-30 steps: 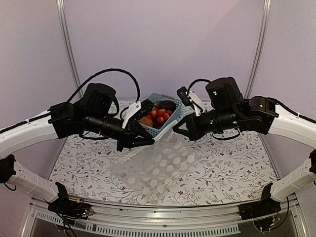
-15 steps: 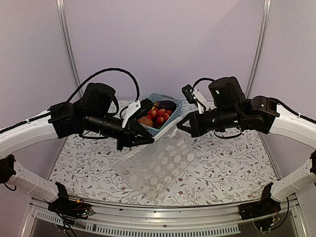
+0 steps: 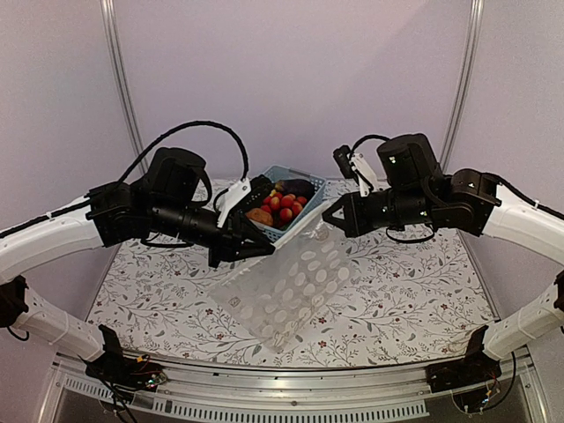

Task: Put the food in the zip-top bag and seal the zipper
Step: Unzip the zipper from the zipper food storage bag.

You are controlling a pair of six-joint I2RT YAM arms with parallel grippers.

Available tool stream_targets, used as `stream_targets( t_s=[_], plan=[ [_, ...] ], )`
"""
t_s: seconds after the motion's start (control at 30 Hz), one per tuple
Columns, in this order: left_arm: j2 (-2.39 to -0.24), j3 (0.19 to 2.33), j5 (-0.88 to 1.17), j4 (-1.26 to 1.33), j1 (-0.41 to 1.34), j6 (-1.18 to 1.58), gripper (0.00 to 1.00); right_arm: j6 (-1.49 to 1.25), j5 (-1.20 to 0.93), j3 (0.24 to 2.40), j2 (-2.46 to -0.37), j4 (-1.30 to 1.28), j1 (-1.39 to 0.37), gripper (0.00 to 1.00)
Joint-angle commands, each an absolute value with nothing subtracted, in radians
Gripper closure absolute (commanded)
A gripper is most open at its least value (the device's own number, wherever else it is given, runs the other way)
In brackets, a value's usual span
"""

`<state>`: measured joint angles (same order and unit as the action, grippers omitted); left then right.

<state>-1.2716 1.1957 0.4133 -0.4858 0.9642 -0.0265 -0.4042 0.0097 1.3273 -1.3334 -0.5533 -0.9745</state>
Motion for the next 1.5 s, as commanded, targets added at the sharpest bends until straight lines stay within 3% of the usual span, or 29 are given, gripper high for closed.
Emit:
stream_targets(
  t_s=[0.0,1.47],
  plan=[
    [-1.253,1.204,0.439,-0.539,0.958,-0.041,1.0,-0.411,0.113,1.316,-1.299,-0.567,-0.931,1.0],
    [-1.249,1.201,0.416,-0.559,0.95,-0.06,1.0,-0.385,0.248,1.314,-1.232,-0.635,-0.874,1.0]
  ],
)
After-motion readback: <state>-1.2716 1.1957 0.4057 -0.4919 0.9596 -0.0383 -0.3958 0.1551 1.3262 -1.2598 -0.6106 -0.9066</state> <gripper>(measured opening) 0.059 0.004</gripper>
